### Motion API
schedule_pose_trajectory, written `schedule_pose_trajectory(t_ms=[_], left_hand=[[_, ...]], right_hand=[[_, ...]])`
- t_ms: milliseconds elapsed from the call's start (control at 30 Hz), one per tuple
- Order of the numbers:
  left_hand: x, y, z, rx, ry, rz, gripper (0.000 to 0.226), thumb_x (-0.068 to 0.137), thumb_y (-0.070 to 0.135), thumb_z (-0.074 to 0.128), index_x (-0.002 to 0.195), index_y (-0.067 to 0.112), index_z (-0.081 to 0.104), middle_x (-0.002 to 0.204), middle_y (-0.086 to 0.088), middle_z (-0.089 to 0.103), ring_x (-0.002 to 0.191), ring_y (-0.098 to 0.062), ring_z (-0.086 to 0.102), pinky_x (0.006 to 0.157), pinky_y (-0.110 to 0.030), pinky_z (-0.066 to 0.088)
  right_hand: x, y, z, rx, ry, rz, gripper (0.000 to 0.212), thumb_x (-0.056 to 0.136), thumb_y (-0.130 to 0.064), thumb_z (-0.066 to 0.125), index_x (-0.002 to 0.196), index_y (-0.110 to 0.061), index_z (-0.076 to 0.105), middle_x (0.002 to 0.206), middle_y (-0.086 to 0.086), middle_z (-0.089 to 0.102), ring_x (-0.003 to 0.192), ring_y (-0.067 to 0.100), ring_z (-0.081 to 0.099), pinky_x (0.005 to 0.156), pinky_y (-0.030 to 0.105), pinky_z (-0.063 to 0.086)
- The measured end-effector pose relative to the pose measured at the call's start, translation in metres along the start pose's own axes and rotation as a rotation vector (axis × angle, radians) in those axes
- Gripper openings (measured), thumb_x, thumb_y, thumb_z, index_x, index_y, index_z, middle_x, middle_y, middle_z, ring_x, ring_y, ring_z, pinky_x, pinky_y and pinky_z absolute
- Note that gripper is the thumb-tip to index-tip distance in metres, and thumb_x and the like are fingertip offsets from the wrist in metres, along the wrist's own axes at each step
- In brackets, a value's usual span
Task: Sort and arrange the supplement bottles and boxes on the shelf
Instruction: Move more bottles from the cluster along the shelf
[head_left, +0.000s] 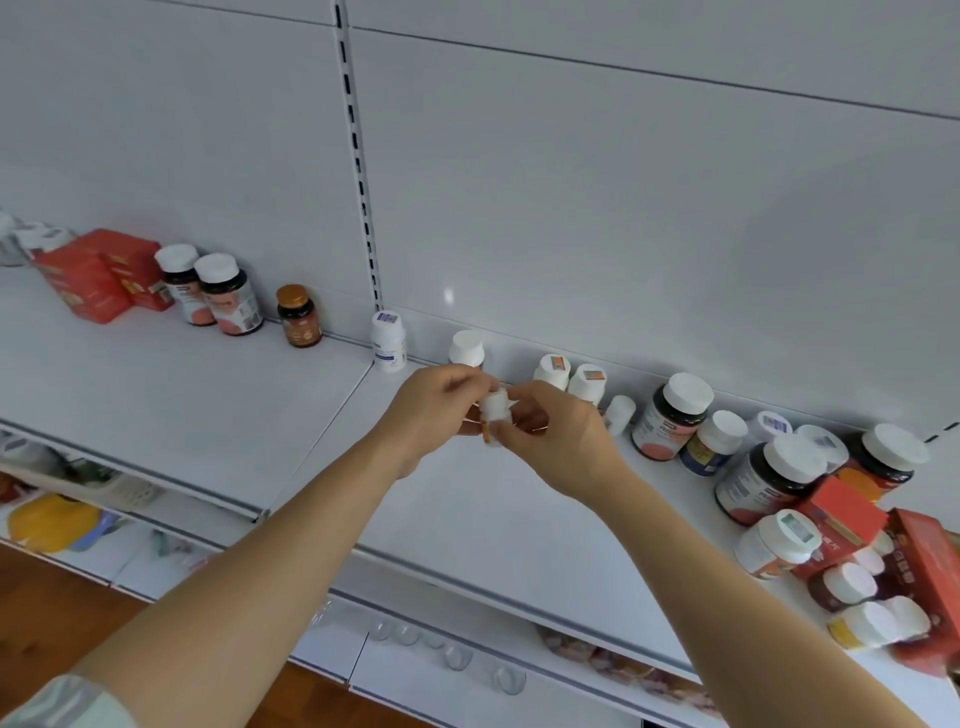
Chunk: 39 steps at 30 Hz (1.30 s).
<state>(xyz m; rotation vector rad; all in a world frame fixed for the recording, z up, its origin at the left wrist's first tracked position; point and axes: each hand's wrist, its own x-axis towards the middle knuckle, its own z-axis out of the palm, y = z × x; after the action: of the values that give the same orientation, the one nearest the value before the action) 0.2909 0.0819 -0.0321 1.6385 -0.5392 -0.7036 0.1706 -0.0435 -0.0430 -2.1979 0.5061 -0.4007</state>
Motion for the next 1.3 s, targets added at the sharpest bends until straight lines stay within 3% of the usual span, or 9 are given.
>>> schedule_pose_trajectory(t_ms=[100,167,267,467,600,700,833,1167,1300], left_hand=[[-0.007,-0.001,-0.02,0.033,-0.012,0.022,0.024,0.095,0.005,0.055,0.111,0.012,0.071,0.105,-0.01,0.073,0.087,-0.019,0.07,0.082,-0.033,0.059],[-0.012,-0.001,-0.03,0.026,-0.02,0.05,0.024,0.093,0.003,0.061,0.114,0.011,0.069,0.105,-0.01,0.073,0.09,-0.021,0.071,0.079,-0.03,0.059],[-0.019,0.001,-0.041,0.013,0.019,0.093,0.021,0.091,0.006,0.066,0.112,0.011,0.068,0.102,-0.007,0.073,0.089,-0.021,0.072,0.076,-0.028,0.059],[-0.028,-0.006,-0.094,0.178,0.16,0.162,0.014,0.094,0.025,0.062,0.107,0.025,0.066,0.098,0.006,0.072,0.089,-0.013,0.069,0.083,-0.031,0.057],[-0.042,-0.017,-0.145,0.448,0.21,0.219,0.013,0.096,0.031,0.058,0.107,0.029,0.064,0.099,0.015,0.066,0.092,-0.003,0.061,0.075,-0.008,0.041],[-0.057,-0.026,-0.188,0.57,0.219,0.265,0.023,0.098,0.03,0.053,0.117,0.022,0.063,0.111,0.011,0.065,0.102,-0.006,0.059,0.087,-0.017,0.043],[-0.07,-0.042,-0.244,0.718,0.263,0.327,0.033,0.099,0.03,0.051,0.129,0.019,0.058,0.129,0.004,0.06,0.12,-0.013,0.053,0.1,-0.028,0.043],[-0.069,-0.072,-0.384,0.859,0.45,0.302,0.034,0.097,0.025,0.055,0.128,0.012,0.06,0.129,-0.004,0.06,0.122,-0.023,0.051,0.102,-0.038,0.045],[-0.053,-0.079,-0.449,0.916,0.513,0.27,0.037,0.096,0.028,0.055,0.127,0.01,0.06,0.127,-0.006,0.06,0.121,-0.027,0.052,0.102,-0.041,0.045]], right_hand=[[-0.001,-0.014,0.003,0.064,-0.041,-0.029,0.039,0.089,-0.019,0.065,0.126,-0.032,0.056,0.078,-0.018,0.067,0.073,-0.002,0.063,0.068,0.012,0.046],[-0.002,-0.024,0.007,0.082,-0.051,-0.062,0.043,0.09,-0.013,0.061,0.126,-0.036,0.058,0.079,-0.017,0.068,0.072,-0.001,0.064,0.062,0.014,0.046],[-0.002,-0.04,0.02,0.099,-0.056,-0.042,0.037,0.089,-0.019,0.065,0.119,-0.041,0.06,0.082,-0.019,0.073,0.08,0.002,0.069,0.058,0.02,0.05],[-0.001,-0.081,0.051,0.08,0.016,-0.019,0.019,0.092,-0.021,0.064,0.106,-0.034,0.059,0.072,-0.021,0.069,0.068,-0.01,0.063,0.049,0.008,0.039],[0.002,-0.112,0.08,0.043,0.033,-0.021,0.017,0.093,-0.022,0.062,0.104,-0.034,0.059,0.072,-0.018,0.068,0.064,-0.006,0.063,0.051,0.011,0.041],[0.006,-0.138,0.108,0.044,0.026,-0.032,0.017,0.094,-0.019,0.06,0.106,-0.03,0.058,0.078,-0.012,0.069,0.056,-0.003,0.058,0.049,0.012,0.042],[0.018,-0.166,0.152,0.071,0.029,-0.074,0.018,0.091,-0.02,0.065,0.104,-0.031,0.062,0.096,-0.011,0.068,0.079,0.004,0.063,0.064,0.016,0.051],[0.094,-0.239,0.269,0.015,-0.073,-0.189,0.021,0.085,-0.015,0.07,0.102,-0.028,0.066,0.09,-0.024,0.063,0.08,0.0,0.063,0.065,0.005,0.044],[0.145,-0.266,0.324,0.016,-0.122,-0.258,0.022,0.083,-0.017,0.07,0.101,-0.027,0.065,0.094,-0.016,0.066,0.075,0.0,0.062,0.071,0.019,0.052]])
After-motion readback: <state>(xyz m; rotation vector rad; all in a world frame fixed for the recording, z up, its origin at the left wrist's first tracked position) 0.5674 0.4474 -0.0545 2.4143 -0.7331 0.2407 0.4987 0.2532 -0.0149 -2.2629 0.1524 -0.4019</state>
